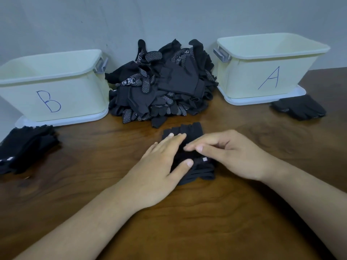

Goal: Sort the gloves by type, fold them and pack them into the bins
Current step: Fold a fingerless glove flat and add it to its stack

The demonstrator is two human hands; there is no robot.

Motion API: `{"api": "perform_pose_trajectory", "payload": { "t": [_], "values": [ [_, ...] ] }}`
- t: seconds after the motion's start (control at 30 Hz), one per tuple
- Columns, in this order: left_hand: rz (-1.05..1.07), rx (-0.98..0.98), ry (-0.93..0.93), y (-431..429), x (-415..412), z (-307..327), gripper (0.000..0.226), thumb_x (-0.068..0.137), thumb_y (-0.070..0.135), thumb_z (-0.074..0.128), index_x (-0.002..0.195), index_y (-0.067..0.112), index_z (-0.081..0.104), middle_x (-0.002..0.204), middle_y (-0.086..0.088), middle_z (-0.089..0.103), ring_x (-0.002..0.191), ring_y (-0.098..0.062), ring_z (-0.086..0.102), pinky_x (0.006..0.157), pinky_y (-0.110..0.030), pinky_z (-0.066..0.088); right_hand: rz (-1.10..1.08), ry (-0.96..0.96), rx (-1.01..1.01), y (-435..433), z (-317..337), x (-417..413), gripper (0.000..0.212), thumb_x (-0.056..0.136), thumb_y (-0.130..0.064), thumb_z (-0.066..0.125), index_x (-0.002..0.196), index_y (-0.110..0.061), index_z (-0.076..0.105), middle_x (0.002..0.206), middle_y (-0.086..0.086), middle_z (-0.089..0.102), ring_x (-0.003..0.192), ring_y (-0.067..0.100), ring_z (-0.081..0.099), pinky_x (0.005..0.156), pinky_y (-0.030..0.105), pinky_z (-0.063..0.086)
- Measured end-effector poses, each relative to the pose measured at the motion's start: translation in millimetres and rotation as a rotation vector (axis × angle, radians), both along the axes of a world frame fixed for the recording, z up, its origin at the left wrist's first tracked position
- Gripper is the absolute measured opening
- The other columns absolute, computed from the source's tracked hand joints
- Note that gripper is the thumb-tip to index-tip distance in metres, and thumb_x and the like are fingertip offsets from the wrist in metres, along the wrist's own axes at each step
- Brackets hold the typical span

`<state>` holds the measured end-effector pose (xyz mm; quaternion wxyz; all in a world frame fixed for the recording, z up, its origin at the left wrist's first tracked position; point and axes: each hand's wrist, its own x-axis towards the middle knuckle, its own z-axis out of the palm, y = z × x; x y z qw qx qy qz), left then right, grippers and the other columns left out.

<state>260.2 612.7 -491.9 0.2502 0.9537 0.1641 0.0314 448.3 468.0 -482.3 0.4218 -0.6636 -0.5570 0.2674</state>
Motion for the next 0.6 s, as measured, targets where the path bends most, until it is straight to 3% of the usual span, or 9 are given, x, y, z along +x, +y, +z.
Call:
{"api": "perform_pose_trajectory", "payload": {
  "t": [0.07, 0.17, 0.33, 0.43, 0.6],
  "values": [
    [-0.04, 0.088, 0.063, 3, 0, -3, 0.072, 0.104, 0.069, 0.021, 0.167, 0.045, -0.003, 0.172, 0.028, -0.011, 0.149, 0.017, -0.024, 0.131, -0.028, -0.006, -0.192, 0.086, 0.147, 0, 5, 11, 0.018, 0.103, -0.012, 0.069, 0.112, -0.02, 0.083, 0.111, -0.01, 0.081, 0.11, 0.006, 0.074, 0.099, 0.02, 0.052],
    [-0.069, 0.139, 0.128, 3, 0, -5, 0.068, 0.103, 0.07, 0.012, 0.165, 0.051, -0.008, 0.171, 0.025, -0.022, 0.149, 0.012, -0.033, 0.131, -0.033, -0.011, -0.413, 0.01, 0.206, -6, 12, 37, 0.021, 0.099, -0.008, 0.073, 0.102, -0.026, 0.082, 0.102, -0.013, 0.081, 0.101, 0.005, 0.074, 0.096, 0.02, 0.05],
    [-0.073, 0.183, 0.148, 3, 2, -5, 0.063, 0.103, 0.069, 0.008, 0.162, 0.057, -0.01, 0.171, 0.021, -0.028, 0.148, 0.009, -0.037, 0.13, -0.033, -0.013, -0.12, -0.192, -0.093, -21, 9, 58, 0.024, 0.091, -0.012, 0.083, 0.105, -0.032, 0.081, 0.112, -0.008, 0.075, 0.108, 0.011, 0.072, 0.106, 0.042, 0.054],
    [-0.074, 0.197, 0.155, 2, 2, -5, 0.062, 0.103, 0.069, 0.007, 0.162, 0.057, -0.01, 0.17, 0.021, -0.028, 0.148, 0.008, -0.038, 0.131, -0.035, -0.012, -0.034, -0.267, -0.043, -20, 6, 55, 0.022, 0.089, -0.016, 0.086, 0.104, -0.032, 0.084, 0.114, -0.011, 0.075, 0.111, 0.016, 0.071, 0.102, 0.041, 0.055],
    [-0.08, 0.238, 0.181, 2, 3, -6, 0.061, 0.103, 0.068, 0.005, 0.161, 0.057, -0.012, 0.17, 0.019, -0.03, 0.148, 0.007, -0.039, 0.131, -0.035, -0.012, -0.088, -0.399, 0.119, -22, 7, 63, 0.011, 0.093, -0.017, 0.083, 0.101, -0.023, 0.085, 0.106, -0.014, 0.077, 0.103, 0.012, 0.074, 0.093, 0.034, 0.059]
  ]
}}
